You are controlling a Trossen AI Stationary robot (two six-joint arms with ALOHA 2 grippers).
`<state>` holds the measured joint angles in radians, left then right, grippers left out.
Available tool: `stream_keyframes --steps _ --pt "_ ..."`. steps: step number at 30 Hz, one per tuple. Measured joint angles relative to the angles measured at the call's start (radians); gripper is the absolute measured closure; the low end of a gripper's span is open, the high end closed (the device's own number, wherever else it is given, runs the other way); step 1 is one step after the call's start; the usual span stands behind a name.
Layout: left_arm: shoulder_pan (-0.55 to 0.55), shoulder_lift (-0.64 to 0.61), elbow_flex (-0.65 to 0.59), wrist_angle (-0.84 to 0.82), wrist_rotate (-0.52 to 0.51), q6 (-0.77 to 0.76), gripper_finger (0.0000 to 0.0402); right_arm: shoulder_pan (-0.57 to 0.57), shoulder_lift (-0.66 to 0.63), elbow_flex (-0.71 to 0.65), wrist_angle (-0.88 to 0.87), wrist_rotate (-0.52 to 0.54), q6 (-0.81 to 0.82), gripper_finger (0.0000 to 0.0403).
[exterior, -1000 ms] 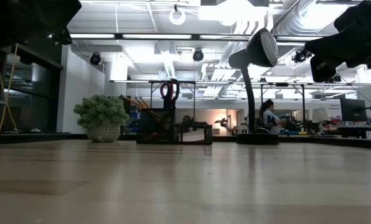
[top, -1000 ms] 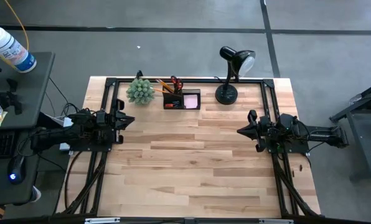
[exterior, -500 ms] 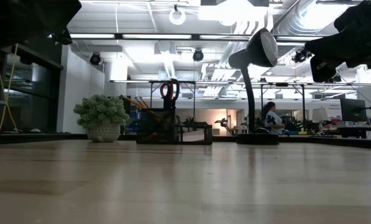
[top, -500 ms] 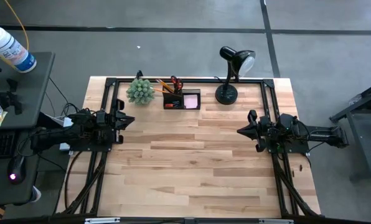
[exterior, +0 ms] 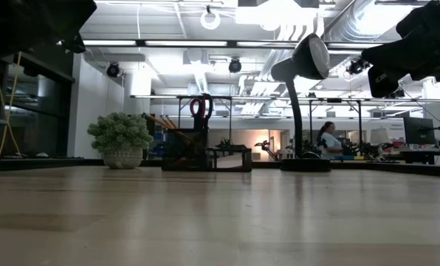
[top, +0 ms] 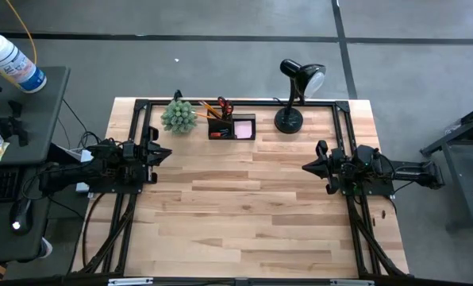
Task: Pick and place office supplies into organizer
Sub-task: Return to Home Position
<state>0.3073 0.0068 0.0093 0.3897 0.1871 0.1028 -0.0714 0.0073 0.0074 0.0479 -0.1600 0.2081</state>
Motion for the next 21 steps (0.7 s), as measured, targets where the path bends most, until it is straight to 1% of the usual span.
stream_keyframes --steps 21 --pt "0.000 0.000 0.000 0.000 0.000 0.000 0.0389 0.000 0.000 0.000 0.000 0.000 0.000 0.0400"
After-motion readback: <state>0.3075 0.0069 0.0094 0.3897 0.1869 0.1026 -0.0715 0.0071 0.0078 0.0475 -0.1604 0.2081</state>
